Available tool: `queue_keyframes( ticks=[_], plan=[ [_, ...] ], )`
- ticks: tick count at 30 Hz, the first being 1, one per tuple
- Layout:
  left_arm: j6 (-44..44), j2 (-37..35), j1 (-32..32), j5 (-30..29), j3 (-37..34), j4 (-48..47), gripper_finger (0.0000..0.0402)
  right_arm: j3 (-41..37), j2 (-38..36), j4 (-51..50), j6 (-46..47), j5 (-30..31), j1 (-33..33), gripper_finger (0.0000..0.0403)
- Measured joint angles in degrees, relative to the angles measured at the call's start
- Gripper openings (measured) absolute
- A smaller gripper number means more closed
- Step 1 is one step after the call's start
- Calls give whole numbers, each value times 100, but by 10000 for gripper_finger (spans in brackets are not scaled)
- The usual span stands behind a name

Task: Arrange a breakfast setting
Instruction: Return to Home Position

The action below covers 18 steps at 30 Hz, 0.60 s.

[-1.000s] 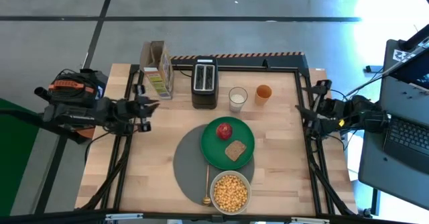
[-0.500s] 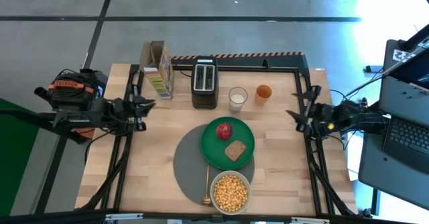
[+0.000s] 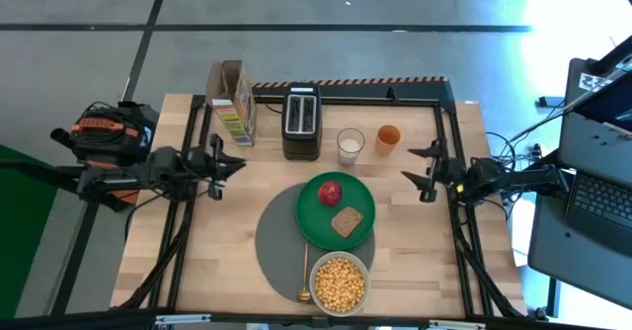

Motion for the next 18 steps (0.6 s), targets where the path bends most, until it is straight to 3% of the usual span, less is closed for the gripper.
queue_keyframes(
  ticks=[3,8,18],
  plan=[
    [-401,35,-58,-62,-93,-723,39,0,-3,-208,316,129,0,277],
    [-827,251,-169,112,-88,-744,39,2,26,-1122,942,235,-2,277],
    [-870,251,-174,110,-90,-744,39,9,352,-1163,990,234,-2,277]
  ],
)
